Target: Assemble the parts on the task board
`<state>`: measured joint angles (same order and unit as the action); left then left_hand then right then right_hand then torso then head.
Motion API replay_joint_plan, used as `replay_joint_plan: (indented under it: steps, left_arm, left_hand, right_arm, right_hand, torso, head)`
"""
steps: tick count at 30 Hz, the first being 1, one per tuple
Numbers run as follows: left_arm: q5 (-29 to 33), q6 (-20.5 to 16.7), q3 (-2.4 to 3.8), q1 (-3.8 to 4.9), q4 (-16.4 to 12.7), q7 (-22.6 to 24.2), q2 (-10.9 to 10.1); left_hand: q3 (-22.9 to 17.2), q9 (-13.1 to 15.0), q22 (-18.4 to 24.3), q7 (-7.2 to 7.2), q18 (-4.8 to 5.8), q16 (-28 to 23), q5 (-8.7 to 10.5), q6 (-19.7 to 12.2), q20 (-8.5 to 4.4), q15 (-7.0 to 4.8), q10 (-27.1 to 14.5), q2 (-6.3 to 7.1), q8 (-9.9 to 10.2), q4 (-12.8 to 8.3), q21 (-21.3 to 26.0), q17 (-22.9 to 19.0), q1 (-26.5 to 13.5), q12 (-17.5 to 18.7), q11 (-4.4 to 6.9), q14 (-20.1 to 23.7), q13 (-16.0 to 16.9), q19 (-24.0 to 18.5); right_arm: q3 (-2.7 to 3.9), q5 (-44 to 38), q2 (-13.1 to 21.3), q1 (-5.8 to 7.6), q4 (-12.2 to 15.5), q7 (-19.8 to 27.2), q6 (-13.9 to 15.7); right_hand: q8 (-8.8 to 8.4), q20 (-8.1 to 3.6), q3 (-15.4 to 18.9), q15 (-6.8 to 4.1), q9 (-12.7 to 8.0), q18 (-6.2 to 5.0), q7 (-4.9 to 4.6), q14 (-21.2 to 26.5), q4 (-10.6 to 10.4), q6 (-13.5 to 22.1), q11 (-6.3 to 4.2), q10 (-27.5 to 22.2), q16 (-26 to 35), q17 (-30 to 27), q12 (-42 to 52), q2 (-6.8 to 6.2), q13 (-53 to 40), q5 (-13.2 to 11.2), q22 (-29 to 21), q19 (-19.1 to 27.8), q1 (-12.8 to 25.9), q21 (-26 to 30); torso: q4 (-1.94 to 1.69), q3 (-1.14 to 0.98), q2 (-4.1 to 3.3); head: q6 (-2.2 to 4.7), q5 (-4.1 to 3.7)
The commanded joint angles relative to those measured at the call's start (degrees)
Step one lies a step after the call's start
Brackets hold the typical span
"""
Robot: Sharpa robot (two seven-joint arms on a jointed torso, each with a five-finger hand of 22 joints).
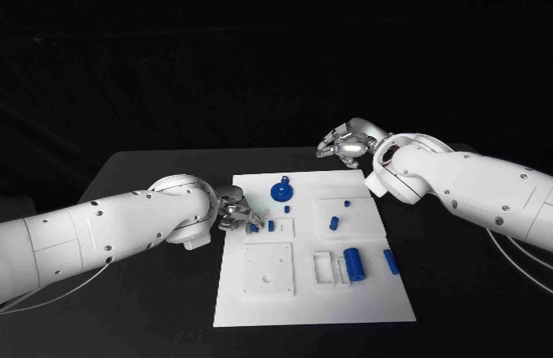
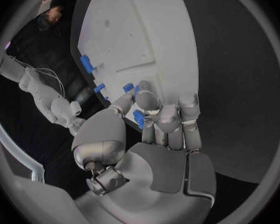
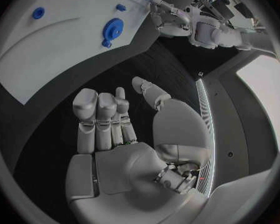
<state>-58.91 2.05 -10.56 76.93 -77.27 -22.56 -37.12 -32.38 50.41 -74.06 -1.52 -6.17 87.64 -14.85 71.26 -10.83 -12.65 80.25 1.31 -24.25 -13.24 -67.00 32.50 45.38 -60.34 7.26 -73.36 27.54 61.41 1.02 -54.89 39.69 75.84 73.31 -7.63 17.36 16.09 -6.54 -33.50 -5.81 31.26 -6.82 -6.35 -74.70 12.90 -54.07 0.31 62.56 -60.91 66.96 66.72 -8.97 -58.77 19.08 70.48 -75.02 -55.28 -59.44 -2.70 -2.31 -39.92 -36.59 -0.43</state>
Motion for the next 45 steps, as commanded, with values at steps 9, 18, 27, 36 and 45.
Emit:
replay_joint_plan:
  steps: [9,18,27,36,45]
  left_arm:
    - [-2.9,-2.0,-0.01,0.02,-0.2,1.5,0.1]
    - [-2.8,-2.5,-0.04,0.01,-0.2,2.1,0.1]
    - [-2.7,-1.6,-0.16,-0.04,-0.1,2.1,0.2]
    - [-2.7,-1.0,-0.23,-0.05,-0.2,2.0,0.1]
    - [-2.8,-1.1,-0.29,-0.27,0.1,2.0,0.3]
  left_hand:
    - [-1.9,0.1,0.1,0.21,-1.06,-0.3,-0.43,0.0,-4.7,-0.41,0.0,-2.74,0.1,-2.1,0.0,-0.1,3.3,0.3,0.02,-0.1,-0.1,-0.4]
    - [-1.9,0.1,0.1,0.2,-1.05,-0.3,-0.62,0.0,-4.7,-0.41,0.1,-2.82,0.1,-2.0,0.0,-0.1,3.4,0.3,0.03,-0.1,-0.2,-0.3]
    - [-1.9,0.1,0.2,0.19,-1.04,-0.3,-0.69,0.0,-4.7,-0.41,0.1,-2.82,0.1,-2.0,0.0,-0.1,3.4,0.3,0.04,-0.1,-0.2,-0.3]
    - [-1.9,0.1,0.2,0.19,-1.04,-0.3,-0.71,0.0,-4.7,-0.42,0.1,-2.82,0.1,-2.0,0.0,-0.1,3.5,0.3,0.04,-0.2,-0.2,-0.3]
    - [-1.9,0.1,0.2,0.19,-1.04,-0.3,-0.74,0.0,-4.7,-0.42,0.1,-2.83,0.1,-2.0,0.0,-0.1,3.6,0.3,0.04,-0.2,-0.2,-0.3]
  right_arm:
    - [0.04,0.2,0.0,-0.01,0.1,0.6,-0.6]
    - [0.04,0.2,0.0,-0.02,0.1,0.6,-0.7]
    - [0.04,0.3,0.0,-0.02,0.0,0.6,-0.7]
    - [0.04,0.3,0.0,-0.04,0.0,0.6,-0.8]
    - [0.04,0.3,-0.2,-0.1,0.0,0.7,-0.9]
  right_hand:
    - [-0.41,0.28,0.3,-0.12,0.1,-8.18,-0.4,-0.1,0.0,-0.1,-0.02,-0.4,0.2,0.0,-0.2,0.11,0.1,0.4,0.0,-0.1,0.6,0.3]
    - [-0.41,0.28,0.3,-0.12,0.1,-8.18,-0.4,-0.1,0.0,-0.1,-0.03,-0.4,0.2,0.0,-0.2,0.13,0.1,0.4,0.0,-0.1,0.6,0.3]
    - [-0.41,0.28,0.4,-0.12,0.1,-8.18,-0.4,-0.1,0.0,-0.1,-0.03,-0.4,0.2,0.0,-0.2,0.14,0.1,0.4,0.0,-0.1,0.7,0.3]
    - [-0.42,0.28,0.4,-0.12,0.1,-8.18,-0.4,-0.1,0.0,-0.1,-0.03,-0.4,0.2,0.0,-0.2,0.14,0.1,0.4,0.1,-0.1,0.7,0.3]
    - [-0.42,0.28,0.4,-0.12,0.1,-8.18,-0.4,-0.1,-0.1,-0.1,-0.03,-0.4,0.2,0.0,-0.2,0.16,0.1,0.4,0.1,-0.1,0.7,0.3]
  torso:
    - [0.03,-0.03,-0.03]
    - [-0.01,0.0,0.0]
    - [0.05,0.01,-0.02]
    - [-0.02,0.01,-0.01]
    - [-0.02,0.02,-0.03]
  head:
    - [-0.02,0.01]
    - [-0.02,-0.1]
    - [-0.05,-0.08]
    - [-0.19,-0.13]
    - [-0.04,0.09]
